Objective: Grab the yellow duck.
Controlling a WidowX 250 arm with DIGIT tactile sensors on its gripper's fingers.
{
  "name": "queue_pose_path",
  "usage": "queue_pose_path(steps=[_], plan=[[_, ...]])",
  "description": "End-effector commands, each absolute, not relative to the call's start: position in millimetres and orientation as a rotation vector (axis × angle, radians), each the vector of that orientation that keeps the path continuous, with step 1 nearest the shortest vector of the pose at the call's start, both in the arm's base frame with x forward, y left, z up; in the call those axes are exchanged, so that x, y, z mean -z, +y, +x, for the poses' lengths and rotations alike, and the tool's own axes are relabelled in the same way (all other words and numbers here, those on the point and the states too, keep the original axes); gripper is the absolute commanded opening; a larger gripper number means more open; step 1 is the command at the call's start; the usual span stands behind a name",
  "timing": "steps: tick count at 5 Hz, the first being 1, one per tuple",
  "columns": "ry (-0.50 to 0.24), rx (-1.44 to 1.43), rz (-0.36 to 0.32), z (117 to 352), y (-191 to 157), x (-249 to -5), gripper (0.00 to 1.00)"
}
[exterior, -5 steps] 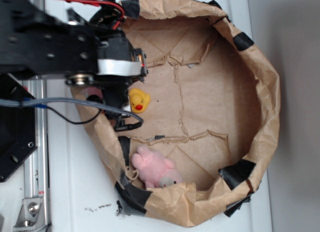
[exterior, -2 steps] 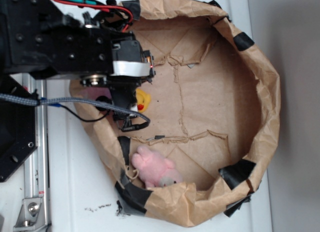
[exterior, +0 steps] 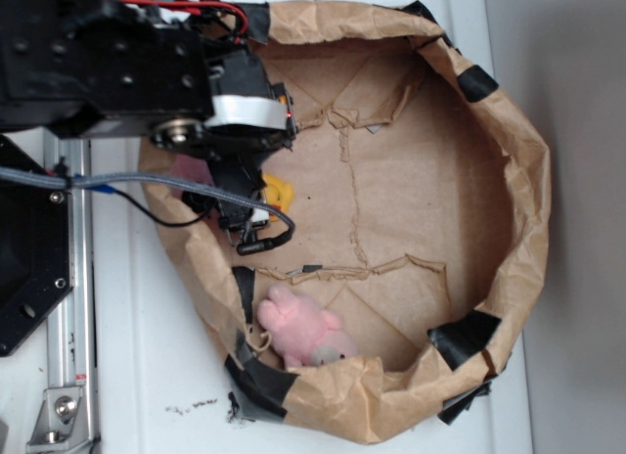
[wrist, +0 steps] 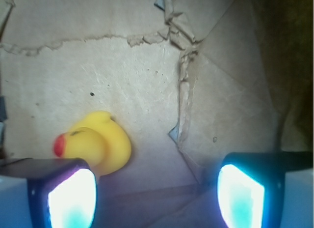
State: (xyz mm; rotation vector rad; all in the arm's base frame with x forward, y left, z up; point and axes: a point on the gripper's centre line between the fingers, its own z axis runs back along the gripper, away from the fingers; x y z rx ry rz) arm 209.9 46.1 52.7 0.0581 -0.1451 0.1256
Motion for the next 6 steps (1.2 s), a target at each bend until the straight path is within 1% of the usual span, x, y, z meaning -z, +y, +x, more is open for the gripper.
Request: queue_pose_path(steps=[1,2,3,4,5,6], plan=[[-0.228,-0.173,0.09,223.1,52.3,-47.3,1.0],[-0.215,-0.164,0.085,224.9,49.1,-41.0,1.0],[-0.189,-0.152,0.064,221.9,45.0,-31.0,1.0],[-0.16,-0.123,0.032,218.3,32.8,-21.3,1.0],[-0.165,-0.079,0.001,213.5,12.5,-23.9,1.0],[-0.178,-0.048,-0.009,209.2,-0.8,-32.0,1.0]])
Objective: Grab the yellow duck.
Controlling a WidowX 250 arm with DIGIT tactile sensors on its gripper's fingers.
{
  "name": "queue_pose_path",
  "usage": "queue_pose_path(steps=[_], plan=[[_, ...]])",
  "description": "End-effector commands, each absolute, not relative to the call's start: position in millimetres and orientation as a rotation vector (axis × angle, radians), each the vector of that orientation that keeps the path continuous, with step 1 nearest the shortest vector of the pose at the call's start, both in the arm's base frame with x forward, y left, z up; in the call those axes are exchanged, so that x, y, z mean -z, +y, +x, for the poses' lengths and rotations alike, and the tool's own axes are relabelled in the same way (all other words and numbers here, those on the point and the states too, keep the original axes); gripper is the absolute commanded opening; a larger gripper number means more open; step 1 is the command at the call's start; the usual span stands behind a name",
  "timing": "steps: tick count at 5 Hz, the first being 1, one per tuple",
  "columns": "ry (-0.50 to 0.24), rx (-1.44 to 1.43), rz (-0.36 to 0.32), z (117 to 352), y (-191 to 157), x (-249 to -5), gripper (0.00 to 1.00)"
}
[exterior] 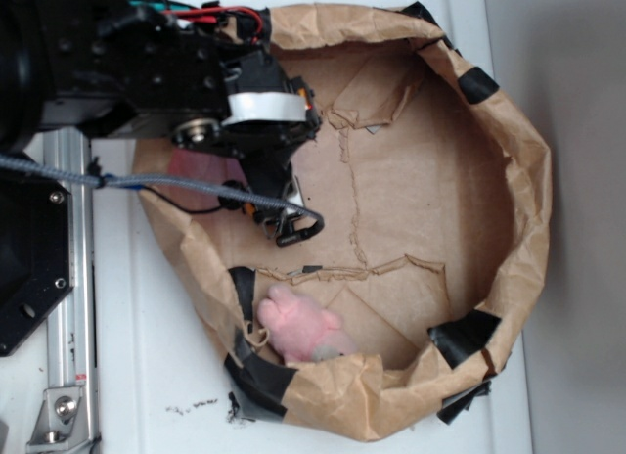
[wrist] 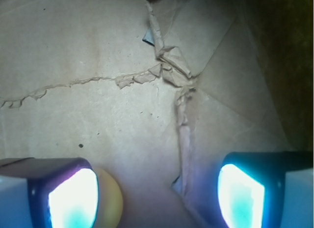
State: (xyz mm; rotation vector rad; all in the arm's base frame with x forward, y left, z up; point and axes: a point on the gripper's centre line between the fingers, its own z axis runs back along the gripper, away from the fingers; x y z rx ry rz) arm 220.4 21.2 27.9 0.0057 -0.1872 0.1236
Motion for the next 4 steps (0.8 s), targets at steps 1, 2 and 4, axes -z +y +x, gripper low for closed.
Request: queue_pose_path(steps=[1,2,4], plan=[[-0.187,-0.044,-0.006,206.8,-2.1,-35.2,1.0],[-0.19,-0.049,-0.002,208.2,1.2,-35.5,1.0],[-0.192,-0.06,0.004,212.1,6.4,-35.0,1.0]])
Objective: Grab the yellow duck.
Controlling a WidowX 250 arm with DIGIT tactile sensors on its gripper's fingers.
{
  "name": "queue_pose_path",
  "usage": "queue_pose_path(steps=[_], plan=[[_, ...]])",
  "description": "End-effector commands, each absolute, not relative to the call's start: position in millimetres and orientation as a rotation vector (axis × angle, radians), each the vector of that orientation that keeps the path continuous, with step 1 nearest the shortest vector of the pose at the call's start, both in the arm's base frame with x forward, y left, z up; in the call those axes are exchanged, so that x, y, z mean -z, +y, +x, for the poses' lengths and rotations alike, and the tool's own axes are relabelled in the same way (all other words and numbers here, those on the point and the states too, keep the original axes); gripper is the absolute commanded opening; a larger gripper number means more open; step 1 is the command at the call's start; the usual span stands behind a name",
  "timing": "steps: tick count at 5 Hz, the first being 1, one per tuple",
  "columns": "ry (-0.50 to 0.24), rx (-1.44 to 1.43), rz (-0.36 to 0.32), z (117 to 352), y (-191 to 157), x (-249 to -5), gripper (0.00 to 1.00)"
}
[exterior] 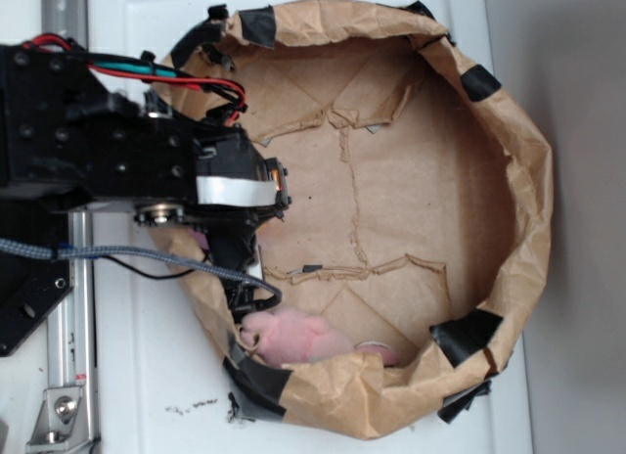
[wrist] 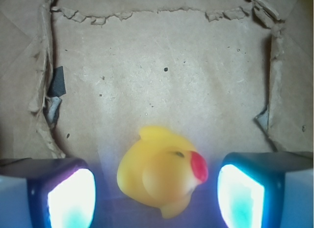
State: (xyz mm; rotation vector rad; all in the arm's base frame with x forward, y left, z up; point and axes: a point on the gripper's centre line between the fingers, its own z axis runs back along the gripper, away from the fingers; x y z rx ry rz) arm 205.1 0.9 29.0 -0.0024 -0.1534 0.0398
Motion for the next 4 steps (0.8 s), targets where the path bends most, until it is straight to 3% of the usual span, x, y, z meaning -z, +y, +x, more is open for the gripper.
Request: queue_pose_path(steps=[1,2,3,4], plan=[[-0.204,-0.065,0.006,217.4,11.1,-35.2,1.0],[-0.171,-0.062,0.01,218.8,12.8,-19.1,1.0],[-0.126,-0.068,-0.011,204.2,9.9,-1.8,0.0],[-0.155,-0.058,-0.015,197.7,7.7,-10.3,0.0]])
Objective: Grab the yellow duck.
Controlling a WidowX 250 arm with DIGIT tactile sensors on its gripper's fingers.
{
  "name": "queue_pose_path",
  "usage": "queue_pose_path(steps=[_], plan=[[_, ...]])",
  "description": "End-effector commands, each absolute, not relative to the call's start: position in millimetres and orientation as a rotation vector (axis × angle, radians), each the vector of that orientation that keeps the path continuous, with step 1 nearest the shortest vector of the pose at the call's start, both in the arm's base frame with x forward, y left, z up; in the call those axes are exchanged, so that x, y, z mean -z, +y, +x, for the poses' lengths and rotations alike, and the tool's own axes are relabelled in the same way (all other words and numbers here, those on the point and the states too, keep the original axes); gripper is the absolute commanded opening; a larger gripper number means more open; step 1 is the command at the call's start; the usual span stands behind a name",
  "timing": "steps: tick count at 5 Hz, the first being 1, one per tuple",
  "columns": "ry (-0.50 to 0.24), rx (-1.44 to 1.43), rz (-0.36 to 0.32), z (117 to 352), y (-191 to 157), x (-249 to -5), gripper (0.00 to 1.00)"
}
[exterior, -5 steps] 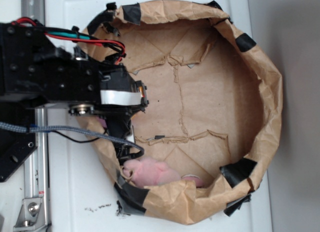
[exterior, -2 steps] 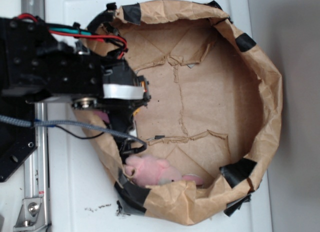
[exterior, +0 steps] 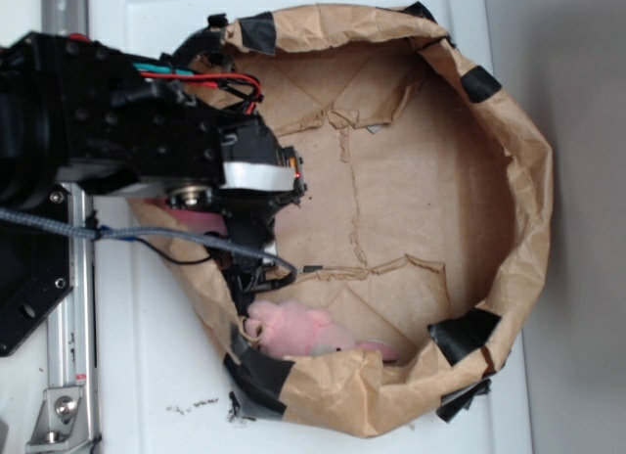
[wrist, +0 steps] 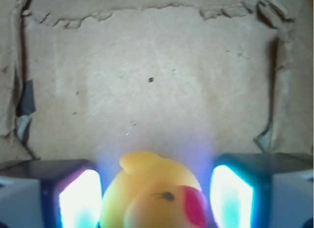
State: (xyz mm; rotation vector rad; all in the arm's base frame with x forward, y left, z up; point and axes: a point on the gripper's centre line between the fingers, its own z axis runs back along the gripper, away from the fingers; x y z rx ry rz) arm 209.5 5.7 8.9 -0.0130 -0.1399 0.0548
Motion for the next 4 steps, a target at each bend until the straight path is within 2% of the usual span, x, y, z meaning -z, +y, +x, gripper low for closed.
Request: queue_pose_path(steps=[1,2,3,4], plan=[[-0.203,-0.054,0.011,204.3,10.8,-35.2,0.0],[-0.3,-0.065,0.024,227.6,25.0,-85.2,0.0],[-0.26,-0.11,0.017,253.2,27.5,-114.8,0.0],[-0.204,-0.099,0.055,268.0,18.8,-117.6,0.0]])
